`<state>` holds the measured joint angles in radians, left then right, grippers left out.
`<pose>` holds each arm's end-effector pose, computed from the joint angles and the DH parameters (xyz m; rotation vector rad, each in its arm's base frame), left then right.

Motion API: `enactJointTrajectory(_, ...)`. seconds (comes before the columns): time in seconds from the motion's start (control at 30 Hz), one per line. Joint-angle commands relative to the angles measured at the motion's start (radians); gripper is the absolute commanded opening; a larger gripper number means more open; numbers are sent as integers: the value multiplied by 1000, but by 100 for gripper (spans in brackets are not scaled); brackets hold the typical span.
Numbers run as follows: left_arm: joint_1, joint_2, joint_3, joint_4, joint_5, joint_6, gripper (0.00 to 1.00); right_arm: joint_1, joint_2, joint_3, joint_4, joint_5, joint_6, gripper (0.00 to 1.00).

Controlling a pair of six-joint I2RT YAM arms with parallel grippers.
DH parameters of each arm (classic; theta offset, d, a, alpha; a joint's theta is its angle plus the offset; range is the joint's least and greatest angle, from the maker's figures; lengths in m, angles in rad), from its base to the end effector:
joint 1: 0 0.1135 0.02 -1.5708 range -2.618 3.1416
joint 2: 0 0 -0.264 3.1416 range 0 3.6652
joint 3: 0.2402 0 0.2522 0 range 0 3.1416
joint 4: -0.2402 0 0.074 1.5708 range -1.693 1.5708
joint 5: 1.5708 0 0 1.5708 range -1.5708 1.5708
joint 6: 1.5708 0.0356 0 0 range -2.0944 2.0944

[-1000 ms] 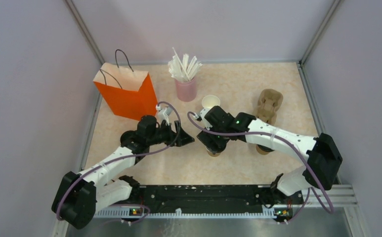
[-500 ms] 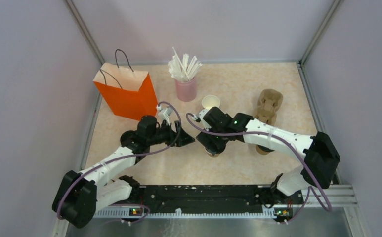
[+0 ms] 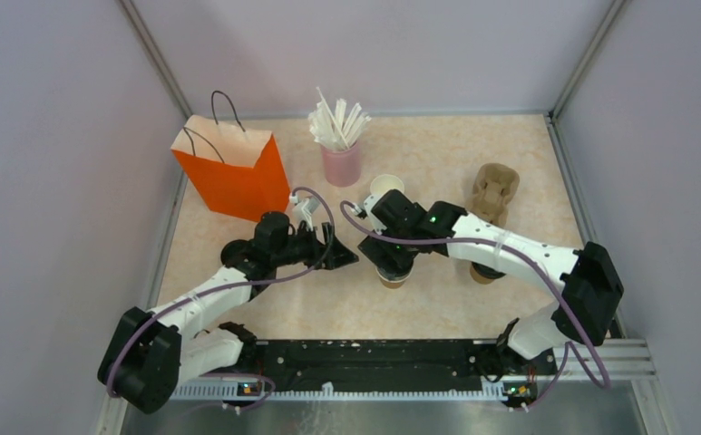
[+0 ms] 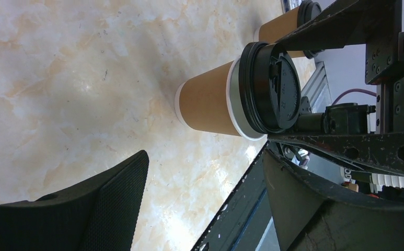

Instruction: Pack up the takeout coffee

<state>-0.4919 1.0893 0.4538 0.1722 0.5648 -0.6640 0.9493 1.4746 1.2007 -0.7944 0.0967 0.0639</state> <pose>0.1881 -0.1224 0.2039 0.2019 2.2009 -1.2635 0.1771 0.2414 0.2719 -1.1046 2.4069 0.2177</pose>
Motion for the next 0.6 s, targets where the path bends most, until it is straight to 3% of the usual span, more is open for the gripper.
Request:
enactJointTrajectory(0.0, -1, 3, 0, 50, 21, 0, 84, 12, -8, 23, -8, 14, 7, 89)
enactJointTrajectory(0.57, -2, 49, -2, 87, 38, -16, 83, 31, 12, -33, 19, 15, 24, 89)
